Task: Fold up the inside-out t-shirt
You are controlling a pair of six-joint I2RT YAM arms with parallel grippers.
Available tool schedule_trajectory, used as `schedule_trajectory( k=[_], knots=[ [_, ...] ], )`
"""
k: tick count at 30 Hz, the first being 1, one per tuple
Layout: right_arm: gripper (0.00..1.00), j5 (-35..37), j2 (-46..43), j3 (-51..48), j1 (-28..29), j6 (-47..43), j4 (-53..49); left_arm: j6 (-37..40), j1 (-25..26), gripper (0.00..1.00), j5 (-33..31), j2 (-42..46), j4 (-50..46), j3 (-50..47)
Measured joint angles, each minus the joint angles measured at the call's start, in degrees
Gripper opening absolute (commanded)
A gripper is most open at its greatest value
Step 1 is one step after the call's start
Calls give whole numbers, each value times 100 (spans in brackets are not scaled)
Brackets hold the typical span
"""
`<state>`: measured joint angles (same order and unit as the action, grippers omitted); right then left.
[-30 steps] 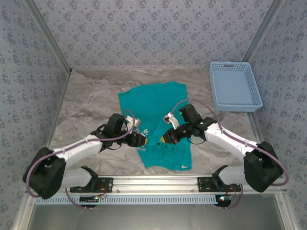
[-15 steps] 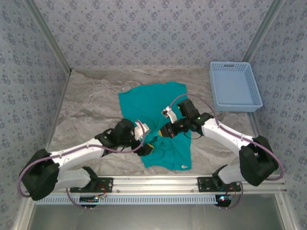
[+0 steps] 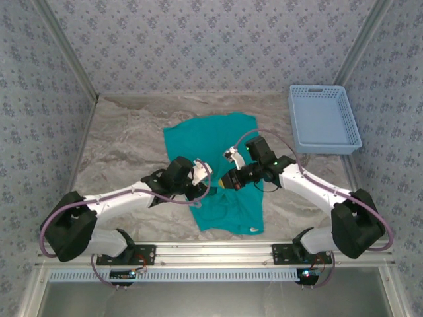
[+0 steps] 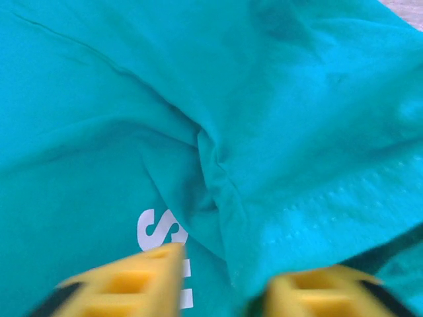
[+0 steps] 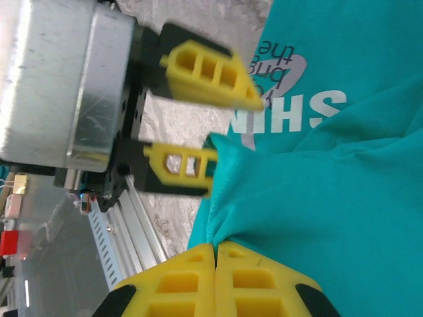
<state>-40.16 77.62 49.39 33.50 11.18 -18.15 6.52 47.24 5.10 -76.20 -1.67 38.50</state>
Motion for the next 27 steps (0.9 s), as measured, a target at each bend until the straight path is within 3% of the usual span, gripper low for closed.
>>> schedule_trajectory(
  k=[3,4,9,13,16,20,27],
  knots=[
    [33,874,-109,4,96,-44,-238,-175,-98,0,197,2,-278,216],
    [36,1329,-153,9,186,-92,-350,-278,-179,0,328,7,-398,328],
    [43,3591,-380,-68,938,-184,-603,-1318,-876,0,1209,63,-726,916],
    [44,4511,-866,-542,1443,-461,-450,-2131,-1051,0,1904,-31,-767,946],
    [43,4533,-1434,-872,1709,-955,-328,-2712,-1049,0,2490,-295,-717,929],
    [44,3952,-2020,-1113,2057,-2535,-17,-3316,-1049,0,2997,-505,-632,846],
    [47,3053,-1434,-1104,2221,-4992,271,-3847,-1049,0,3475,-472,-472,673]
  ],
)
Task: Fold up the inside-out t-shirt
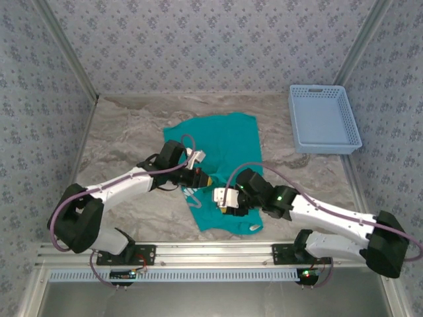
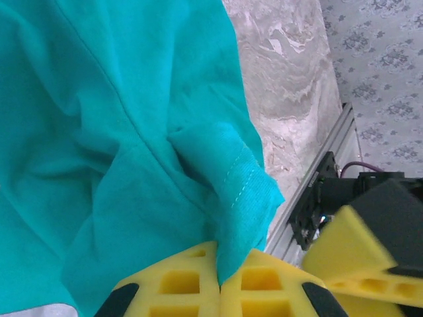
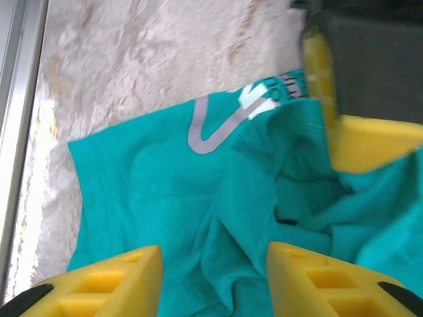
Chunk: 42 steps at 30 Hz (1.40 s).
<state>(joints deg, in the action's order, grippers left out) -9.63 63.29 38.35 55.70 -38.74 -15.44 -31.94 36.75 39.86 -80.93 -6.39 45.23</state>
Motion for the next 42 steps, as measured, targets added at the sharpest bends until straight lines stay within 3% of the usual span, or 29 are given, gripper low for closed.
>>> schedule_trajectory(
  k=[6,19,21,27,32,37,42],
  knots=[
    [47,-138,857,166,-155,-802,380,-168,0,0,90,251,20,-83],
    [42,52,1687,166,-494,-1113,1403,-269,-2,0,107,466,90,-278],
    [38,-4,1733,166,-527,-1141,1397,-269,-2,0,94,468,107,-289],
    [3,-101,1751,175,-538,-1176,1307,-267,-61,0,61,529,131,-308],
    [0,-297,1596,162,-511,-1239,1178,-264,-118,0,55,551,146,-308],
    [0,-286,916,48,-138,-1344,1182,-35,-212,0,-372,584,-160,-297],
    [2,-354,625,-39,761,-1340,1220,402,-260,0,-1165,664,-680,-275]
  ],
)
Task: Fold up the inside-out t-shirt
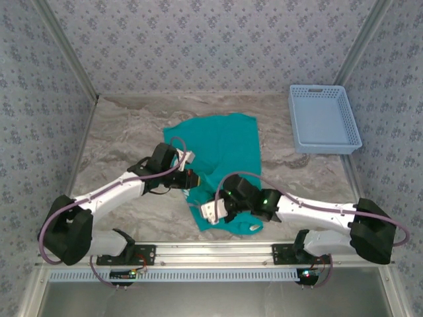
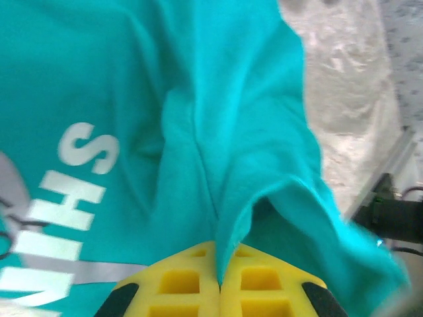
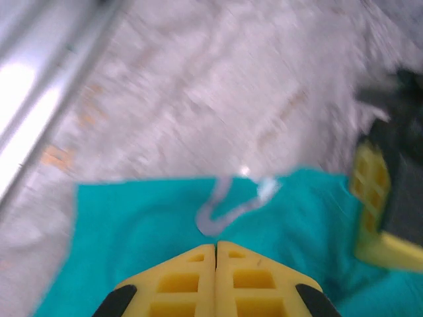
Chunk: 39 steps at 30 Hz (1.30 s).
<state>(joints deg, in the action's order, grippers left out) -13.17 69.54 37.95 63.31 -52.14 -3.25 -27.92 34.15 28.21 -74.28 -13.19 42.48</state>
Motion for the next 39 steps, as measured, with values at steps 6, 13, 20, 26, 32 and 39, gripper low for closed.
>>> schedule_trajectory(
  k=[6,13,20,26,32,39],
  knots=[
    [27,-1207,33,-61,267,328,-83,87,-33,16,-763,857,-68,-380],
    [30,-1825,-643,42,-1008,737,155,-203,-81,73,-1226,1998,-85,-1316],
    [31,-1176,-551,267,-1954,1296,756,-516,-341,100,-1290,2479,-310,-1550],
    [75,37,-46,352,-2258,2459,1172,-391,-608,100,-1058,1580,-98,-1228],
    [100,2227,667,1445,-2544,4647,634,50,-688,100,-684,-50,-26,-372],
    [90,3499,1255,2708,-2852,6704,-623,291,-721,72,-361,-1351,-96,221]
  ],
)
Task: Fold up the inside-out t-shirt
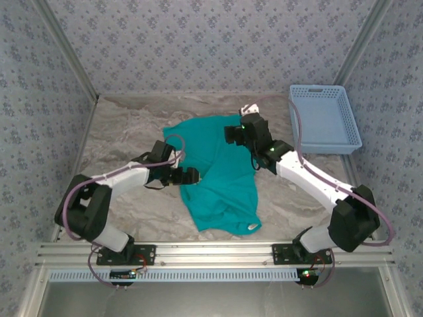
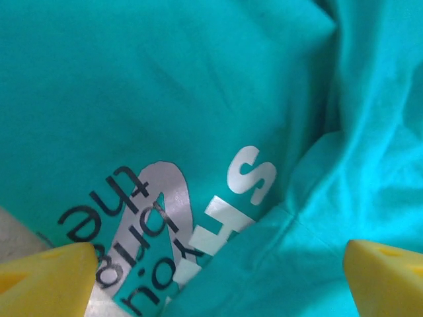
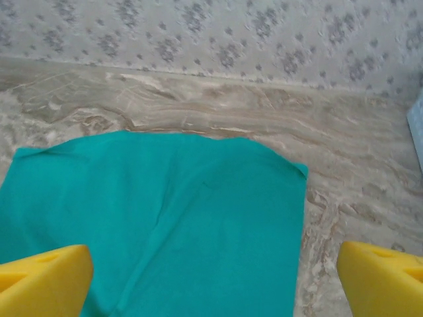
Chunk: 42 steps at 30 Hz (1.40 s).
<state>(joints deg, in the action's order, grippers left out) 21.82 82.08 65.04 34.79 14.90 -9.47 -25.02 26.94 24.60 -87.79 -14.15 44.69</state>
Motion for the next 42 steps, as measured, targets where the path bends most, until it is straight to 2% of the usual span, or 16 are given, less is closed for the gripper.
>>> schedule_trajectory(
  k=[4,6,10,15,17,21,24,25,26,27,28,30,31,35,37,42],
  knots=[
    [88,-107,546,389,-153,472,-487,-52,-11,24,573,-492,68,28],
    [85,-216,953,782,-162,682,-815,-72,-4,13,855,-566,72,24],
    [75,-404,1934,1888,-157,1054,-1438,-98,111,13,1117,-155,50,-37],
    [65,-592,3171,3320,-153,1283,-2173,79,339,20,872,1158,-295,-4],
    [62,-669,3650,3884,-146,1292,-2474,146,439,14,765,1532,-420,61],
    [58,-706,4465,4861,-116,1261,-2994,162,610,1,706,1694,-516,63],
    [57,-752,4924,5351,-111,1255,-3268,131,776,0,682,1731,-525,-52],
    [55,-774,5060,5482,-109,1255,-3348,109,822,6,682,1786,-507,-131],
    [54,-782,5182,5600,-109,1255,-3421,94,855,27,662,1849,-498,-208],
    [54,-796,5307,5722,-109,1255,-3515,74,881,54,595,1947,-498,-306],
    [54,-800,5416,5823,-111,1252,-3580,31,883,64,481,2052,-509,-396],
    [52,-828,5576,5921,-111,1252,-3633,-57,828,75,223,2216,-518,-518],
    [48,-841,5641,5941,-111,1250,-3665,-114,761,76,92,2284,-492,-586],
    [47,-887,5873,6061,-111,1211,-3722,-299,358,76,-107,2227,-190,-892],
    [43,-929,5978,6131,-107,1191,-3740,-321,232,75,-50,1993,-79,-957],
    [42,-990,6015,6212,-70,1165,-3845,-334,236,75,328,1626,262,-1003]
  ],
)
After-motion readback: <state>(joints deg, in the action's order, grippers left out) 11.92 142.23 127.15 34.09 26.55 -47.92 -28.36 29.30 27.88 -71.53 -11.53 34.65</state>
